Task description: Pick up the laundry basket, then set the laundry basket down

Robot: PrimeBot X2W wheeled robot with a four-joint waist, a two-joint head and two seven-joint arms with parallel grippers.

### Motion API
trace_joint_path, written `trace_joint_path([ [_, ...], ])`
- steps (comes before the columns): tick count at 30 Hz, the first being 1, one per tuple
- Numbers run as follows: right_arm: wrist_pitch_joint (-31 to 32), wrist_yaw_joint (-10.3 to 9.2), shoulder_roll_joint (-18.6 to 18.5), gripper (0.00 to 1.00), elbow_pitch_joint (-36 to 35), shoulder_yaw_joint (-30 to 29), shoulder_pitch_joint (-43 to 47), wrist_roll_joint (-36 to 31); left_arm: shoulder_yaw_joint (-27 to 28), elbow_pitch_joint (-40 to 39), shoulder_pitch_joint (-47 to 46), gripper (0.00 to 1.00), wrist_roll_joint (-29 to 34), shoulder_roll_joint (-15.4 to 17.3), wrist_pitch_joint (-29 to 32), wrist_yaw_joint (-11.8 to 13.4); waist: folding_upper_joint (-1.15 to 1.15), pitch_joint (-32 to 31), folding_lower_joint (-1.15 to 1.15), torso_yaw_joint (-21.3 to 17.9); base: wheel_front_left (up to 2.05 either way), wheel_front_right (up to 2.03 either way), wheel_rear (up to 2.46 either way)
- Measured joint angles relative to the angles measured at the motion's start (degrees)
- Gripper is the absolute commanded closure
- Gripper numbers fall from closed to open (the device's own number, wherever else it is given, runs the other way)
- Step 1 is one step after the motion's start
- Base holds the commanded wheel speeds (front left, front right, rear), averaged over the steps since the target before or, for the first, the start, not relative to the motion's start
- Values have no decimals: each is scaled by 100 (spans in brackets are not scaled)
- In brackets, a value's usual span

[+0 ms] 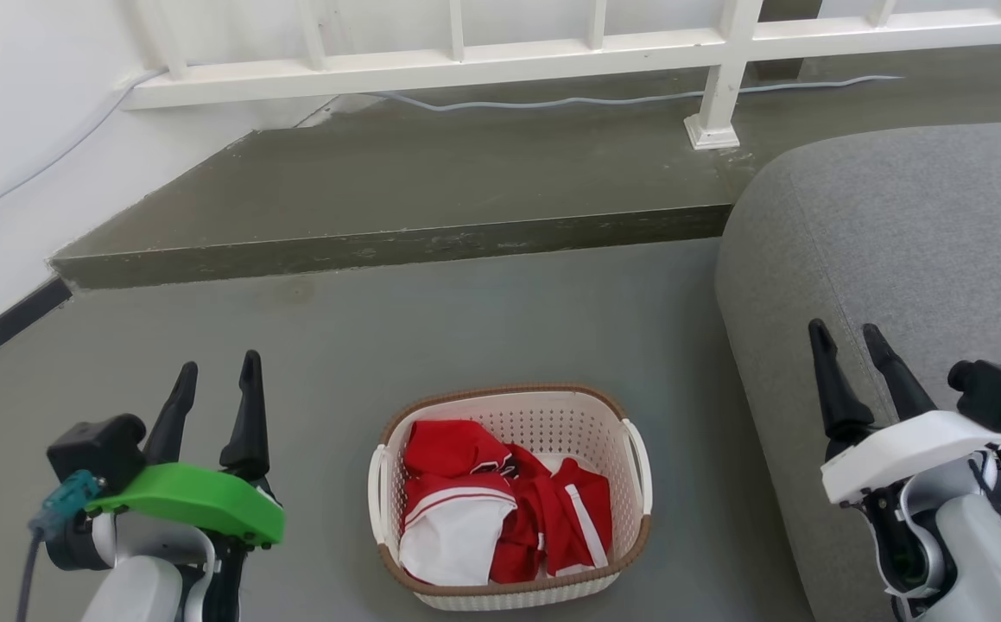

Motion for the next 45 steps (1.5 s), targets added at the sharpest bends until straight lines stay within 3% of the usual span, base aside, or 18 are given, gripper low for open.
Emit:
trace_joint_path([
  [24,-436,-207,-23,0,186,408,-97,-1755,-202,121,10,0,1701,-89,-303,374,0,57,0,-68,0,0,0],
  [45,-437,-196,7,0,278,325,-107,-1780,-137,277,16,0,1694,-185,-243,397,0,20,0,-63,0,0,0],
])
